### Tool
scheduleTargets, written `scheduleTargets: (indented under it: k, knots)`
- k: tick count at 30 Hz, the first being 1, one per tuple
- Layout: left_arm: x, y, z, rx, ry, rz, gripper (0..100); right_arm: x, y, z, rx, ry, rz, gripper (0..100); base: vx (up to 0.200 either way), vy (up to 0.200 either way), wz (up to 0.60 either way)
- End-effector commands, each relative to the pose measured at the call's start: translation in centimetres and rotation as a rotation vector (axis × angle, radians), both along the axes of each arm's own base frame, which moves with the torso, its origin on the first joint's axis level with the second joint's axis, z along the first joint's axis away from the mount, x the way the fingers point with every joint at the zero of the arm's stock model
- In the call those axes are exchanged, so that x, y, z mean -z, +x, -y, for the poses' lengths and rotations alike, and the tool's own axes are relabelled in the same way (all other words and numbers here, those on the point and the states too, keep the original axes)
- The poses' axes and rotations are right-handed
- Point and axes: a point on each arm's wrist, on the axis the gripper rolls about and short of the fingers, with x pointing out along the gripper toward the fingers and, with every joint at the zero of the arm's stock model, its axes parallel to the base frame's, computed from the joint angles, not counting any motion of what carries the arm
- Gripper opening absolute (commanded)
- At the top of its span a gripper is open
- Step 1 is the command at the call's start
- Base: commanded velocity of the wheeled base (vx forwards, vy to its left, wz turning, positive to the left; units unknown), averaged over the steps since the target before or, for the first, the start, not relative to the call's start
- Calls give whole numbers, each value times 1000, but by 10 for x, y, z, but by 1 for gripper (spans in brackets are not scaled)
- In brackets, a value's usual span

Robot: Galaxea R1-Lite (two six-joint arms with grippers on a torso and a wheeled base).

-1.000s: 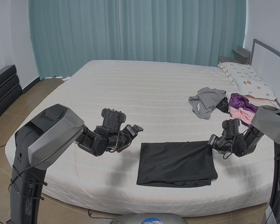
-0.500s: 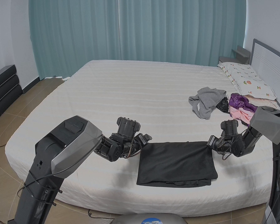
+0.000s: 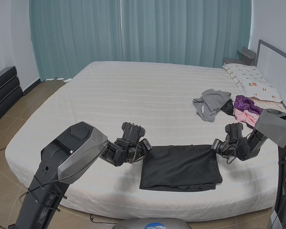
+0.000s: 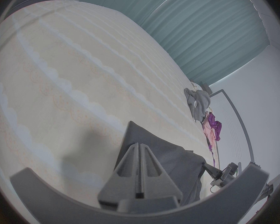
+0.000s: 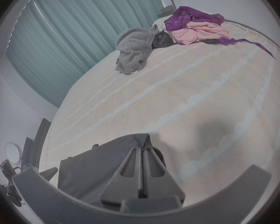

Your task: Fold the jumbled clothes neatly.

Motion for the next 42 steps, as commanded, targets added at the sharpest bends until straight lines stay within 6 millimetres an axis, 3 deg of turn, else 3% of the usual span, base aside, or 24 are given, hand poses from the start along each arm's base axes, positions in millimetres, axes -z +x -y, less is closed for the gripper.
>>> scheduleTargets:
  k: [1, 5, 6, 27, 28, 42]
  knots:
    - [-1, 2, 0, -9, -1, 8, 0, 0, 0, 0, 1, 1, 2, 0, 0, 0, 0]
    - [-4, 4, 0, -33, 4, 23, 0, -1, 0, 0, 1, 3, 2, 0, 0, 0, 0]
    - [-4, 4, 0, -34, 5, 22, 100, 0, 0, 0, 1, 3, 0, 0, 0, 0, 0]
    - [9, 5, 17, -6, 21, 15, 100, 0, -1, -8, 6, 29, -1, 0, 0, 0, 0]
    - [9, 7, 17, -9, 25, 11, 0, 0, -1, -8, 6, 29, -3, 0, 0, 0, 0]
    - [9, 15, 13, -108, 84, 36, 0, -4, 0, 1, 47, 13, 12, 0, 0, 0, 0]
